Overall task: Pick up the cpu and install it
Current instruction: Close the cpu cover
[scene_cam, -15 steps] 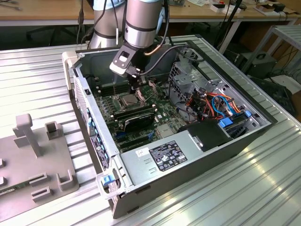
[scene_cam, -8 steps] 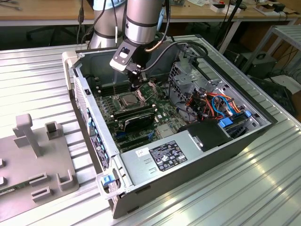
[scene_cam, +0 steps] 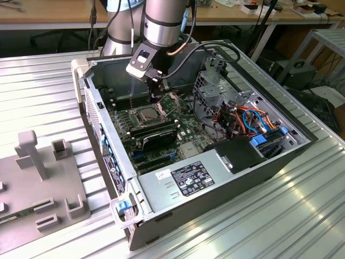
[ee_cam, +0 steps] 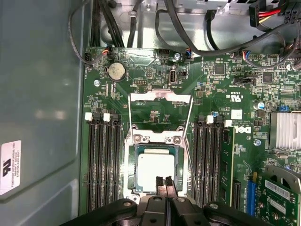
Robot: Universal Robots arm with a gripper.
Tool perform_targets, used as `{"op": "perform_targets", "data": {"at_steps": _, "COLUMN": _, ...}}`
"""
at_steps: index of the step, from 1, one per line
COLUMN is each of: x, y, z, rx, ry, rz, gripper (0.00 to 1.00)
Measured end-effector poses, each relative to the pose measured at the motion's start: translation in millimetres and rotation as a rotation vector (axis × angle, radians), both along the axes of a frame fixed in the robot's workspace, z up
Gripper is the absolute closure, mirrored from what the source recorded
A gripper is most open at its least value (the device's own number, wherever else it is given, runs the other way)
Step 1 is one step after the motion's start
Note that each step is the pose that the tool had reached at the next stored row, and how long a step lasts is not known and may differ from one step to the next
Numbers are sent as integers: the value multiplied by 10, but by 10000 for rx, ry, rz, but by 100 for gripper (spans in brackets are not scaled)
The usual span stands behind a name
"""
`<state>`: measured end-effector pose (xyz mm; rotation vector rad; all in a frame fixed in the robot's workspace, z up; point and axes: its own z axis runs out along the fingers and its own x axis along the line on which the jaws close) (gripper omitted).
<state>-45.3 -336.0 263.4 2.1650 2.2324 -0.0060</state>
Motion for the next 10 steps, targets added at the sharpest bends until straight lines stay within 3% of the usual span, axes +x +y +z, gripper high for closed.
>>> {"op": "perform_targets", "data": {"at_steps": 10, "x": 0, "y": 0, "z": 28, "rx": -4, "ry": 2, "rz": 0, "gripper": 89}}
